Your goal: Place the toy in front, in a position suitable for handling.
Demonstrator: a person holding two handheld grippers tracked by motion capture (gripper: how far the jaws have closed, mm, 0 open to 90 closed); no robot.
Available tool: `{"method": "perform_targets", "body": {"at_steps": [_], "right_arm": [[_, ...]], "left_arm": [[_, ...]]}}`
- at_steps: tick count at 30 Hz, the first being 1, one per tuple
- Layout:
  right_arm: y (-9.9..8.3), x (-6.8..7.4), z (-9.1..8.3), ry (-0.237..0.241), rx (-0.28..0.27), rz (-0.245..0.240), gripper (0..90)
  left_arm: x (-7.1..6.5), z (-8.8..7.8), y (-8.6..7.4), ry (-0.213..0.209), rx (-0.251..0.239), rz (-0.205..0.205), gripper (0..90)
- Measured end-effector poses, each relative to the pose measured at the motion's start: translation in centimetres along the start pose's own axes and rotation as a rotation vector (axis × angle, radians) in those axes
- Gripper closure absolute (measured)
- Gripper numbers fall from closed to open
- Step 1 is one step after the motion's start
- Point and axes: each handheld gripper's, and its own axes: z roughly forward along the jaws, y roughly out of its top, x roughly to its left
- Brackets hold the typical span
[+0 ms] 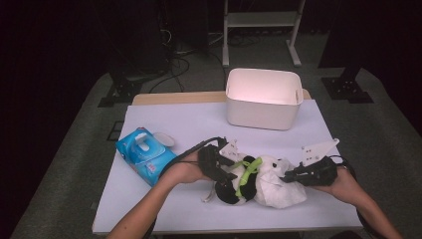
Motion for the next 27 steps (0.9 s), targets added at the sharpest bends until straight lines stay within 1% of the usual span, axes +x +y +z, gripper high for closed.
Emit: {"method": "perform_targets", "body": {"at_steps": [4, 7, 9, 10, 11, 13, 14, 15, 16, 18, 19, 21, 24, 27], "right_arm": [[-1.0, -0.1, -0.2, -0.009, 0.007, 0.024, 86.2], [-1.1, 0.0, -0.3, -0.010, 0.008, 0.029, 86.2], [-1.0, 0.1, -0.3, -0.009, 0.004, 0.025, 86.2], [-0.4, 0.2, -0.2, -0.007, 0.001, 0.004, 86.2], [-0.1, 0.3, -0.1, -0.005, 0.002, -0.006, 86.2], [0.7, 0.7, 0.3, -0.009, 0.010, -0.035, 86.2], [1.2, 0.8, 0.5, -0.002, 0.007, -0.043, 86.2], [1.2, 0.8, 0.5, -0.002, 0.007, -0.043, 86.2], [2.3, 1.1, 1.1, 0.010, 0.009, -0.080, 86.2], [3.2, 1.3, 1.6, 0.020, 0.010, -0.105, 86.2], [3.7, 1.5, 1.9, 0.027, 0.010, -0.108, 86.2], [4.4, 1.6, 2.4, 0.034, 0.014, -0.132, 86.2], [4.8, 1.7, 2.6, 0.033, 0.022, -0.136, 86.3], [4.2, 1.3, 2.1, 0.035, 0.015, -0.116, 86.4]], "left_arm": [[0.4, -1.0, -0.5, 0.019, -0.004, -0.018, 54.7], [0.5, -0.6, -1.1, 0.012, 0.016, -0.028, 54.7], [0.6, -0.3, -1.3, 0.006, 0.020, -0.034, 54.8], [0.6, 0.4, -1.6, -0.005, 0.023, -0.035, 54.8], [0.6, 0.5, -1.7, -0.005, 0.013, -0.042, 54.9], [0.6, 0.5, -1.8, -0.007, 0.002, -0.048, 54.8], [0.7, 0.5, -1.8, -0.010, -0.002, -0.047, 54.9], [0.7, 0.5, -1.8, -0.010, -0.002, -0.047, 54.9], [0.6, 0.6, -1.8, -0.010, -0.001, -0.045, 54.9], [0.5, 0.6, -1.7, -0.004, 0.006, -0.039, 55.0], [0.5, 0.7, -1.7, -0.003, 0.007, -0.037, 55.0], [0.5, 0.7, -1.8, -0.005, 0.006, -0.042, 55.0], [0.6, 0.4, -2.0, -0.005, -0.006, -0.049, 54.9], [0.7, 0.2, -2.2, -0.004, -0.012, -0.057, 54.9]]}}
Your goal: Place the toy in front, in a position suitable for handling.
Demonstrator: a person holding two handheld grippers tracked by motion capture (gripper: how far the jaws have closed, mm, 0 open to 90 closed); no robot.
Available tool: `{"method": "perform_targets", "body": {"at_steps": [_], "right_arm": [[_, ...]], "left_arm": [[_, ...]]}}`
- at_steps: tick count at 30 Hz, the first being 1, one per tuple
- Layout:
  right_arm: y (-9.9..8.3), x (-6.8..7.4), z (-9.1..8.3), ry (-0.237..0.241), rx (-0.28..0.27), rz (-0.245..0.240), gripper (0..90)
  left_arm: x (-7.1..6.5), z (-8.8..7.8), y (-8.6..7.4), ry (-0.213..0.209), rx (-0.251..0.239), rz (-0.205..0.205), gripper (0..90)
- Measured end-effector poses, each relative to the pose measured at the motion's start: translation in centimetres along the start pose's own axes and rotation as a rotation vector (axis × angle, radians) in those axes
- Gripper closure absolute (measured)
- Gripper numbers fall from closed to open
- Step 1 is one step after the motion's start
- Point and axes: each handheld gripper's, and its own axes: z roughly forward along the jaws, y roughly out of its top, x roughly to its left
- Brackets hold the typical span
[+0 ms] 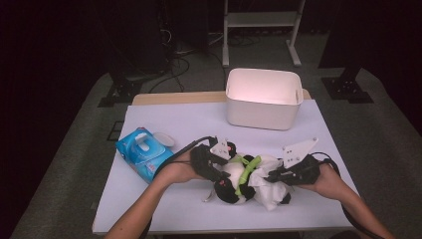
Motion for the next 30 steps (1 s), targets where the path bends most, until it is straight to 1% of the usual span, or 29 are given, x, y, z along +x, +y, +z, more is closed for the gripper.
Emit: {"method": "perform_targets", "body": {"at_steps": [1, 3, 5, 6, 7, 8, 10, 11, 14, 16, 17, 19, 20, 22, 23, 25, 27, 29, 30], "right_arm": [[-0.3, -0.1, -0.2, -0.002, -0.002, 0.002, 86.3], [-0.9, -0.2, -0.6, -0.017, 0.008, 0.021, 86.3], [-1.6, -0.3, -0.9, -0.031, 0.016, 0.037, 86.3], [-1.9, -0.4, -1.1, -0.026, 0.009, 0.050, 86.3], [-2.2, -0.5, -1.3, -0.029, 0.008, 0.054, 86.3], [-2.5, -0.5, -1.4, -0.038, 0.020, 0.060, 86.3], [-2.7, -0.5, -1.5, -0.042, 0.019, 0.065, 86.3], [-3.0, -0.5, -1.5, -0.041, 0.016, 0.075, 86.3], [-2.9, -0.6, -1.6, -0.043, 0.025, 0.070, 86.3], [-2.8, -0.6, -1.6, -0.043, 0.026, 0.073, 86.3], [-2.7, -0.7, -1.6, -0.045, 0.030, 0.060, 86.3], [-2.4, -0.7, -1.5, -0.051, 0.021, 0.060, 86.3], [-2.2, -0.7, -1.4, -0.049, 0.019, 0.052, 86.3], [-1.7, -0.7, -1.1, -0.047, 0.018, 0.035, 86.3], [-1.5, -0.7, -1.0, -0.039, 0.010, 0.035, 86.3], [-1.1, -0.6, -0.9, -0.037, 0.012, 0.025, 86.3], [-1.1, -0.6, -1.0, -0.040, 0.015, 0.021, 86.3], [-1.7, -0.6, -1.3, -0.043, 0.005, 0.036, 86.3], [-1.7, -0.6, -1.3, -0.043, 0.005, 0.036, 86.3]], "left_arm": [[0.1, -0.2, -0.2, 0.006, 0.012, 0.003, 54.9], [0.1, -0.3, -0.5, 0.013, 0.014, -0.003, 54.8], [0.1, -0.3, -0.7, 0.005, 0.010, -0.006, 54.8], [0.0, -0.1, -0.7, -0.003, 0.010, -0.007, 54.8], [-0.1, 0.0, -0.7, -0.003, 0.012, -0.001, 54.9], [-0.1, 0.1, -0.7, -0.004, 0.009, 0.001, 54.9], [-0.1, 0.2, -0.6, -0.006, 0.011, 0.003, 55.2], [-0.2, 0.4, -0.4, -0.009, 0.013, 0.007, 55.4], [-0.4, 0.7, -0.1, -0.006, 0.021, 0.013, 56.1], [-0.5, 0.9, -0.1, -0.002, 0.016, 0.007, 56.4], [-0.4, 1.0, -0.1, -0.011, 0.006, 0.005, 56.6], [-0.3, 1.2, -0.1, -0.023, -0.007, -0.002, 56.9], [-0.3, 1.4, -0.1, -0.025, -0.011, -0.004, 57.1], [-0.3, 1.4, 0.1, -0.023, -0.005, 0.000, 57.1], [-0.3, 1.4, 0.2, -0.020, -0.006, 0.004, 57.1], [-0.4, 1.5, 0.4, -0.019, -0.002, 0.005, 57.1], [-0.4, 1.6, 0.4, -0.019, -0.009, 0.002, 57.1], [-0.4, 1.6, 0.3, -0.018, -0.011, 0.005, 57.2], [-0.4, 1.6, 0.3, -0.018, -0.011, 0.005, 57.2]]}}
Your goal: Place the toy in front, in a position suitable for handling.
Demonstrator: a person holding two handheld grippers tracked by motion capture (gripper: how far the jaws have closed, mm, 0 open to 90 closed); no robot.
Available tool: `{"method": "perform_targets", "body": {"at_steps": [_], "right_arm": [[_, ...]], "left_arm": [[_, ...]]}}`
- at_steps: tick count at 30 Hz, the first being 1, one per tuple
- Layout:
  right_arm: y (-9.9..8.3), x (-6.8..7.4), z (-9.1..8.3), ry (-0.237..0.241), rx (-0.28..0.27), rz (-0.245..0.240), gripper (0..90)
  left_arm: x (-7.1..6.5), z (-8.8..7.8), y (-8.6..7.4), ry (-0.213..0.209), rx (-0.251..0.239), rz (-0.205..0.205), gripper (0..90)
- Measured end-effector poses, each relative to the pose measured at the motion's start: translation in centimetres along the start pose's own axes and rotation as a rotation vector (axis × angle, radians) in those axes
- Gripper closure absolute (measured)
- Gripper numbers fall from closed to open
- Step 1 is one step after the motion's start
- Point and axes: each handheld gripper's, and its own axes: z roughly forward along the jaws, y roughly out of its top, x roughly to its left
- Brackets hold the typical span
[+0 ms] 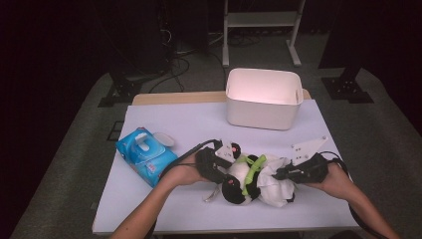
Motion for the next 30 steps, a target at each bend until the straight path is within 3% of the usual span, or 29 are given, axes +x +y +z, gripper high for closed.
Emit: {"method": "perform_targets", "body": {"at_steps": [7, 12, 16, 20, 24, 30], "right_arm": [[-5.4, -0.5, -1.2, -0.027, -0.024, 0.138, 86.3], [-7.9, -0.6, -1.3, -0.031, -0.026, 0.199, 86.2], [-7.5, -0.6, -1.6, -0.034, -0.051, 0.189, 86.2], [-5.2, -0.4, -2.2, -0.037, -0.070, 0.134, 86.2], [-3.1, 0.0, -2.0, -0.034, -0.052, 0.065, 86.2], [-2.2, 0.4, -1.7, -0.027, -0.043, 0.042, 86.2]], "left_arm": [[-0.1, 0.0, 0.1, -0.001, 0.007, 0.005, 57.1], [-0.2, 0.2, 0.5, -0.010, 0.010, 0.012, 57.2], [-0.4, 0.5, 0.9, -0.013, 0.007, 0.011, 57.3], [-0.6, 1.1, 1.7, -0.024, -0.009, 0.017, 57.3], [-1.0, 1.7, 2.5, -0.025, -0.008, 0.036, 57.3], [-0.9, 1.7, 2.2, -0.027, -0.025, 0.027, 57.2]]}}
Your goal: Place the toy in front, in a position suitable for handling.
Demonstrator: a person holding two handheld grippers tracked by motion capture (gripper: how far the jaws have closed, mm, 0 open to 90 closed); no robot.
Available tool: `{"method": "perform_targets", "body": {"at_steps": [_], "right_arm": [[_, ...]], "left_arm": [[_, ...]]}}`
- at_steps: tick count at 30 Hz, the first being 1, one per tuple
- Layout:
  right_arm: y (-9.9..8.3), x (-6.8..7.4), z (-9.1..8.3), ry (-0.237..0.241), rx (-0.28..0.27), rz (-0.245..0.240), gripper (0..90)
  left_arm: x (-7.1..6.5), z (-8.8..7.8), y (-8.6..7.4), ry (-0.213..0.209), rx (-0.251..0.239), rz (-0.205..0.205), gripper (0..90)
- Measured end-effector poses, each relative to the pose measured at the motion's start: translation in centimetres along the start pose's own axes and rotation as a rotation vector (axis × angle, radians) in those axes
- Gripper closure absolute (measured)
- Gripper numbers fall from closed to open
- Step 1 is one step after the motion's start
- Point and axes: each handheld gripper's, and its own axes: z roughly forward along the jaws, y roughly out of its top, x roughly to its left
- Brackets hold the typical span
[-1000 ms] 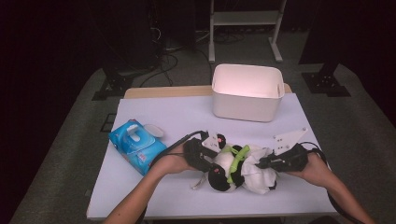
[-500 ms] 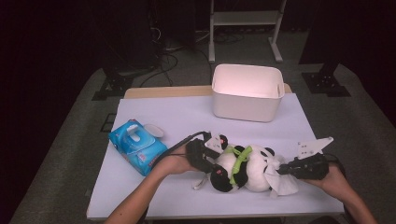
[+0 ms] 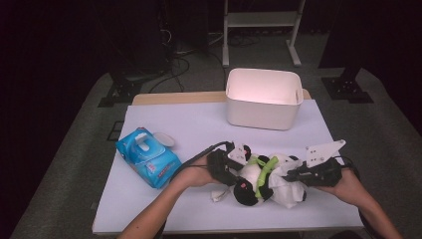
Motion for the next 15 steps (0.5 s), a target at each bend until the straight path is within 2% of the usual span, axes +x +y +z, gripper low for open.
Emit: {"method": "perform_targets", "body": {"at_steps": [6, 7, 9, 13, 15], "right_arm": [[1.3, 0.9, 1.0, 0.038, 0.013, -0.039, 85.9], [2.3, 1.2, 2.2, 0.064, 0.040, -0.067, 85.9], [3.0, 1.4, 3.1, 0.077, 0.064, -0.089, 86.0], [4.0, 1.3, 2.9, 0.096, 0.017, -0.087, 85.9], [4.2, 1.4, 2.9, 0.091, 0.027, -0.096, 85.9]], "left_arm": [[-0.1, 0.3, 0.3, 0.000, -0.009, 0.003, 57.2], [-0.3, 0.6, 0.7, -0.006, -0.019, 0.012, 57.2], [-0.4, 0.9, 1.0, 0.005, 0.008, 0.023, 57.2], [0.0, 0.8, 0.6, -0.014, -0.026, -0.011, 57.1], [0.2, 0.8, 0.4, -0.017, -0.031, -0.011, 57.1]]}}
